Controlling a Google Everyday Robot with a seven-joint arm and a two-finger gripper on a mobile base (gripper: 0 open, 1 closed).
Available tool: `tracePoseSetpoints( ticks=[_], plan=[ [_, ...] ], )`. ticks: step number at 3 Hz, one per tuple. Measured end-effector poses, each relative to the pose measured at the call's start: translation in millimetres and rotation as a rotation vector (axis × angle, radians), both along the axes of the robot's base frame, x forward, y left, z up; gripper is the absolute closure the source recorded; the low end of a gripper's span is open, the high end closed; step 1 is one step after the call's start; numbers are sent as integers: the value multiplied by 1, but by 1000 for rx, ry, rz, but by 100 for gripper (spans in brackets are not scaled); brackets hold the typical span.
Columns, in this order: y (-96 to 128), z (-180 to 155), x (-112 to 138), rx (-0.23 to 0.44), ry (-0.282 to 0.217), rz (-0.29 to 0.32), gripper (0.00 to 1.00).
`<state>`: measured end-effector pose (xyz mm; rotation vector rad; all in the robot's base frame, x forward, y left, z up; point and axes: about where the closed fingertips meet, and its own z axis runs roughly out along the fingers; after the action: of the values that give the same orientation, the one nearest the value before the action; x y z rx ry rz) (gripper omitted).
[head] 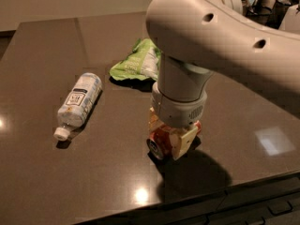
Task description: Place coke can upright
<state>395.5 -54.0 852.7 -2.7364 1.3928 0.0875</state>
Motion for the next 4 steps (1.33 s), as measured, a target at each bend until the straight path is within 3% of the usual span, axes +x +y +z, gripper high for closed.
tracePoseSetpoints(
  ticks=[1, 2, 3, 4],
  plan=[
    [-7, 17, 12, 76, 35, -87, 86],
    [-12, 41, 27, 218, 87, -196, 100],
    [-10, 68, 38, 472, 187, -344, 100],
    [-10, 82, 43, 647, 253, -448, 100]
  ],
)
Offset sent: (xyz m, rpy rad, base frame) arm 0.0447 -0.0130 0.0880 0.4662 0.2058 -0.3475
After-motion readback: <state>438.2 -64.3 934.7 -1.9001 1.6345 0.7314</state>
